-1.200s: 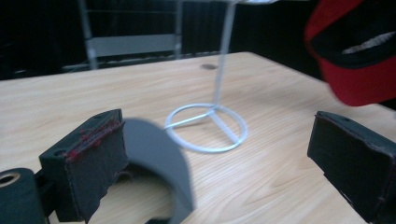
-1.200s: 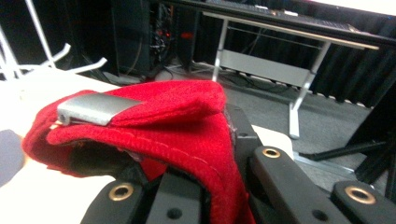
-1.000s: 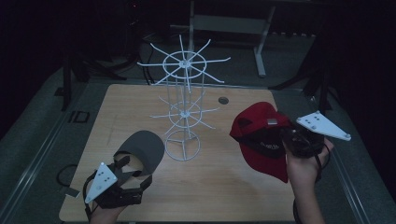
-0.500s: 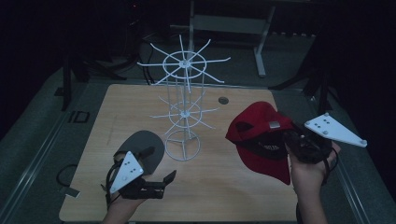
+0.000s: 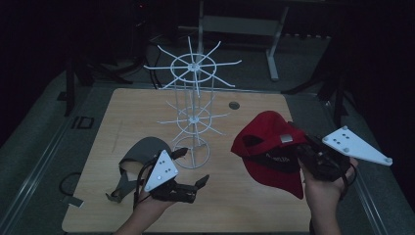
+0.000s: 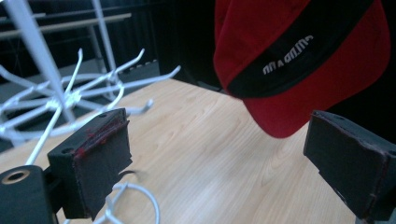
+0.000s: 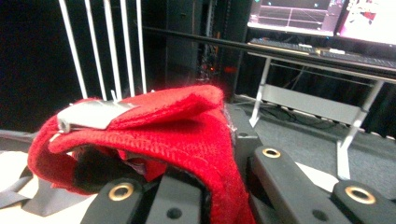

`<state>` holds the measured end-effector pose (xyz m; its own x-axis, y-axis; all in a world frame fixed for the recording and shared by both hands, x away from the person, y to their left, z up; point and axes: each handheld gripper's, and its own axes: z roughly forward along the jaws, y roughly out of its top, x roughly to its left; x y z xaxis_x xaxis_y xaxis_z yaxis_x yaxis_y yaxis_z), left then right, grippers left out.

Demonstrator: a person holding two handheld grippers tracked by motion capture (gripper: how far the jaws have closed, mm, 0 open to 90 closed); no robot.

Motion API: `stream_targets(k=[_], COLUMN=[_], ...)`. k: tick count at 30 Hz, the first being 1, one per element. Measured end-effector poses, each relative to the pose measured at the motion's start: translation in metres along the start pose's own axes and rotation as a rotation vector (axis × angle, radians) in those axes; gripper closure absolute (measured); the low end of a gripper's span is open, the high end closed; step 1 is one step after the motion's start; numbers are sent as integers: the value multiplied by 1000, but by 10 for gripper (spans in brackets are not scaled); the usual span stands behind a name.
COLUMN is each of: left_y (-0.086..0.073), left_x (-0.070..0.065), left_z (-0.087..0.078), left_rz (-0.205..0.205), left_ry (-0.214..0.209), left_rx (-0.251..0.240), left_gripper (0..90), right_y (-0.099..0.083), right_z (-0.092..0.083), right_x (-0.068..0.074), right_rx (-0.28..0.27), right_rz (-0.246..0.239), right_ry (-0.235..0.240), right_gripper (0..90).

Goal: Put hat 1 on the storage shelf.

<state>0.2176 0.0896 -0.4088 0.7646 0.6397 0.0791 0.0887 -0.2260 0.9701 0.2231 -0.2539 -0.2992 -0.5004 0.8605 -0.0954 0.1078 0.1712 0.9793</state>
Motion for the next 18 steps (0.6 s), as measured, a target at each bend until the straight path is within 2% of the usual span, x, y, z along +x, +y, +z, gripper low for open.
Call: stream_targets(k=[6,13,18], left_y=[19,31,42], left_x=[-8,-21,-25], left_z=[15,33,44], left_rz=[55,80,92], left_ry=[-26,-83,-68], left_rx=[-3,-13,-18], left_gripper=[76,75,76], right_y=[2,3,4], right_z=[-3,-4,-4], right_x=[5,10,14], right_rx=[-8,-18,-21], right_rz=[-2,7,1], right_ry=[27,61,80], right_gripper=[860,860,860])
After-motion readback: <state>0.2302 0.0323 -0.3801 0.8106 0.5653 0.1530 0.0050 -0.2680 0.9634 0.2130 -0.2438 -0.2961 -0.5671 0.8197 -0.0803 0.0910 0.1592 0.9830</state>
